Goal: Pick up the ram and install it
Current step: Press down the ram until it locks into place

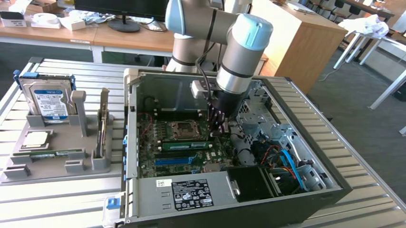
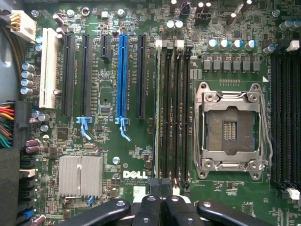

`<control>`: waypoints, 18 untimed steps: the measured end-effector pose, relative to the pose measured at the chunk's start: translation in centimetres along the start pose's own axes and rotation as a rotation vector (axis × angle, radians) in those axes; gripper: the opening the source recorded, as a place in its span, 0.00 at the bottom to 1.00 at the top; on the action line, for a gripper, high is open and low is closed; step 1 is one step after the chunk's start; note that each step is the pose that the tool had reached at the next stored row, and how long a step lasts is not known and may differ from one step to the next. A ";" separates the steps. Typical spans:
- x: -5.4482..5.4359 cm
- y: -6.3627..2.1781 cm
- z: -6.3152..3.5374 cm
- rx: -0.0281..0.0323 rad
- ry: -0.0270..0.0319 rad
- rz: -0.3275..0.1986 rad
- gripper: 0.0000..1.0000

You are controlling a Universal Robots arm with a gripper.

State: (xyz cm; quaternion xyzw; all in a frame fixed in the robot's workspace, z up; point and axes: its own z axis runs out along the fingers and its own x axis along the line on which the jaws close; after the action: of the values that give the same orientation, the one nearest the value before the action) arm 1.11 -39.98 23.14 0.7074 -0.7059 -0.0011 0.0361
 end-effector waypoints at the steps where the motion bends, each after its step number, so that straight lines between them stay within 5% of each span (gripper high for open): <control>1: 0.0 0.00 0.04 0.0000 0.0000 0.000 0.10; 18: 0.0 -0.02 0.30 0.0000 0.0001 0.000 0.10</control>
State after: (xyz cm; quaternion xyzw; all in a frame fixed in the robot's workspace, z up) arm 1.11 -39.98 22.84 0.7074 -0.7059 -0.0010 0.0361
